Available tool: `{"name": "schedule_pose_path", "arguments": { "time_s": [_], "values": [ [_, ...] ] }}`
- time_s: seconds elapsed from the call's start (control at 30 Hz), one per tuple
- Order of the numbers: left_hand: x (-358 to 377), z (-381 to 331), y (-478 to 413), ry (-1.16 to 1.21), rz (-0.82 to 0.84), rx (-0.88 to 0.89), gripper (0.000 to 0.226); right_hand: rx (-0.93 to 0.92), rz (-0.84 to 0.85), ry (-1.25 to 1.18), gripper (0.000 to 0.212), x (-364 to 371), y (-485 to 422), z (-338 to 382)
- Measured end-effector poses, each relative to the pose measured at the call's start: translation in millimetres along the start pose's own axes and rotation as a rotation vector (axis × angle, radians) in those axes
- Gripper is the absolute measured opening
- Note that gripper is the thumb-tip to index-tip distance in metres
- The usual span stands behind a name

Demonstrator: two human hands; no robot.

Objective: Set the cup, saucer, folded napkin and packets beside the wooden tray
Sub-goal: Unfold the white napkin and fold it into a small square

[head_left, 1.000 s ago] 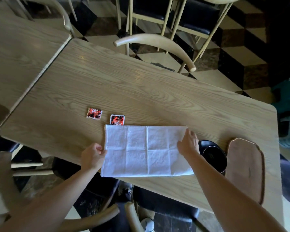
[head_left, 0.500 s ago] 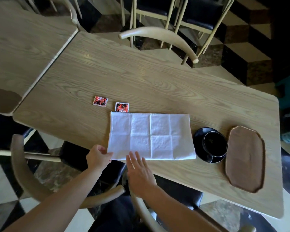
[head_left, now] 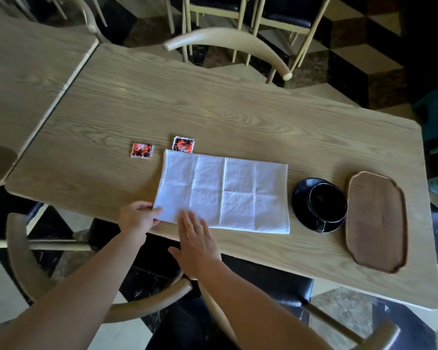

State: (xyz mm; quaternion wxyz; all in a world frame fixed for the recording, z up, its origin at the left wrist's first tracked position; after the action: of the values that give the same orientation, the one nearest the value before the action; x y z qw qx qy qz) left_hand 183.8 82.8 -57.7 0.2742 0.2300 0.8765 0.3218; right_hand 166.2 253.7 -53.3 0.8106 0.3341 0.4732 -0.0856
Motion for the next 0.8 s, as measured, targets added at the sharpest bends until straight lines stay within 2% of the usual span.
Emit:
{"name": "schedule_pose_path", "arguments": {
  "time_s": [0.13, 0.37, 0.5, 0.63, 0.7, 0.77, 0.8],
  "values": [
    [-10, 8, -13, -0.001, 0.011, -0.044, 0.018, 0.081, -0.046, -0.013, 0.081, 7, 28, -32],
    [-13, 2, -5, 0.035, 0.063, -0.043, 0.022, 0.527, -0.183, -0.042, 0.085, 18, 111, -131],
    [-12, 0, -3, 0.056, 0.065, -0.055, 0.02, 0.566, -0.181, -0.069, 0.082, 13, 127, -150],
    [-11, -1, 0, -0.064, 0.038, -0.017, 0.025, 0.586, -0.213, -0.134, 0.074, 0, 120, -142],
    [-10, -5, 5, -0.268, -0.014, 0.098, 0.031, 0.655, -0.278, -0.217, 0.065, -12, 115, -142],
    [-6, -10, 15, -0.593, -0.056, 0.337, 0.039, 0.766, -0.367, -0.358, 0.063, -23, 110, -146],
    [-2, -10, 22, -0.683, -0.048, 0.457, 0.04, 0.829, -0.416, -0.449, 0.062, -27, 107, -149]
  ]
}}
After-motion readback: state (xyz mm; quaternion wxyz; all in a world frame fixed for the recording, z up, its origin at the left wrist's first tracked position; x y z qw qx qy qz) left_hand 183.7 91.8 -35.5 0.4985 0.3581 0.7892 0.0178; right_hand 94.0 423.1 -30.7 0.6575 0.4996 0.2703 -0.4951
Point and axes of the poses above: each hand's wrist, its own y-axis away from the middle knuckle, its own x-axis out of the palm, z = x × y, the point moved 3 cm from there along -y, towards the middle knuckle, and after that the axes turned 4 degrees about -x, right-handed, at the moved point
